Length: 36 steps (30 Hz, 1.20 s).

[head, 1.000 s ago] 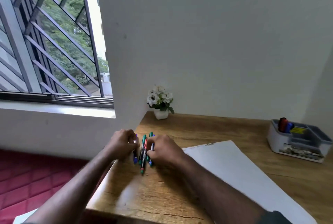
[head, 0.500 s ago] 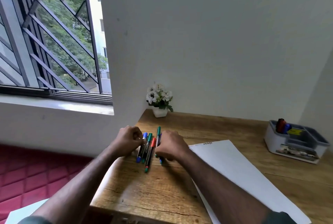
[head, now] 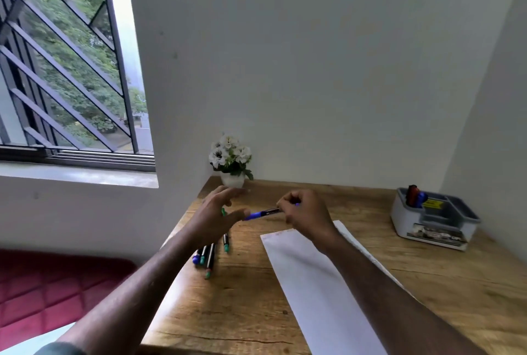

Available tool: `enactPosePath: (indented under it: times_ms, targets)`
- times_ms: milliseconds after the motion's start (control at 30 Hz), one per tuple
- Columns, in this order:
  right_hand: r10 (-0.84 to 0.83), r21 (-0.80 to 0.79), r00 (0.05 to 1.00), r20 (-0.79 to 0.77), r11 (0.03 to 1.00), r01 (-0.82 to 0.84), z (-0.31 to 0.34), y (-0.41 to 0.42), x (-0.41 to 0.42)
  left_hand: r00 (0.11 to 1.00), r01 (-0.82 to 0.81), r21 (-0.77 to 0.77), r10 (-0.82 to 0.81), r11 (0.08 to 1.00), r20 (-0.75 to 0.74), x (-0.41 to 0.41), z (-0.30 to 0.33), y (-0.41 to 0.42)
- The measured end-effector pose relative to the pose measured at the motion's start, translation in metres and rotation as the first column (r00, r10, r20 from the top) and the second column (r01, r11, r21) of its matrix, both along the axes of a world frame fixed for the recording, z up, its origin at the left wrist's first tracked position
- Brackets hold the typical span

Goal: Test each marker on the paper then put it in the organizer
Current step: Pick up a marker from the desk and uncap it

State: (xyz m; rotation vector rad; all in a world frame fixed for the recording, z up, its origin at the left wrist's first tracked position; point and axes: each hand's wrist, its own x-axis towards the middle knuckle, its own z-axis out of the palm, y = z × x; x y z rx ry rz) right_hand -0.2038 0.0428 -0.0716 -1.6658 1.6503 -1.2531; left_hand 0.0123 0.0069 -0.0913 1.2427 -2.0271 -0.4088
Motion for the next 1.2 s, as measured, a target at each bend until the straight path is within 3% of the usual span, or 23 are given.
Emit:
enactPosePath:
  times_ms: [133,267,400,533,600,867,1000,1100,1133,1200]
  targets:
    - [0.038,-0.003,0.917,0.396,0.999,-0.040,-0.002,0.006,-0.029,0.964,0.264,0.082,-0.263,0.961,-0.025,-0.037,0.003,0.006]
    - [0.104,-0.058,0.794,0.599,0.995,-0.087,-0.001,0.016,-0.049,0.906,0.416,0.156,-0.395,0.896,-0.150,-0.066,0.008,0.016]
    - [0.200,0.008,0.849,0.489,0.972,-0.234,-0.004,0.030,-0.058,0.833,0.540,0.229,-0.477,0.810,-0.279,-0.094,0.015,0.023]
    - [0.213,0.016,0.797,0.565,0.963,-0.269,-0.006,0.036,-0.070,0.689,0.721,0.373,-0.545,0.584,-0.478,-0.105,0.021,0.024]
    - [0.232,-0.009,0.773,0.590,0.960,-0.281,-0.007,0.040,-0.076,0.638,0.768,0.379,-0.567,0.516,-0.521,-0.106,0.021,0.022]
    - [0.329,-0.081,0.764,0.555,0.935,-0.345,0.000,0.044,-0.091,0.622,0.783,0.397,-0.597,0.479,-0.507,-0.117,0.028,0.018]
    - [0.370,-0.089,0.750,0.548,0.917,-0.388,-0.001,0.045,-0.094,0.554,0.831,0.422,-0.609,0.363,-0.568,-0.118,0.032,0.015]
    - [0.309,-0.121,0.685,0.660,0.943,-0.308,0.005,0.047,-0.104,0.491,0.865,0.437,-0.592,0.247,-0.639,-0.109,0.029,0.014]
    - [0.284,-0.137,0.670,0.686,0.955,-0.263,0.008,0.048,-0.112,0.498,0.861,0.449,-0.577,0.240,-0.647,-0.105,0.025,0.013]
    - [0.264,-0.151,0.698,0.666,0.964,-0.220,0.012,0.050,-0.124,0.568,0.822,0.471,-0.540,0.322,-0.621,-0.094,0.016,0.007]
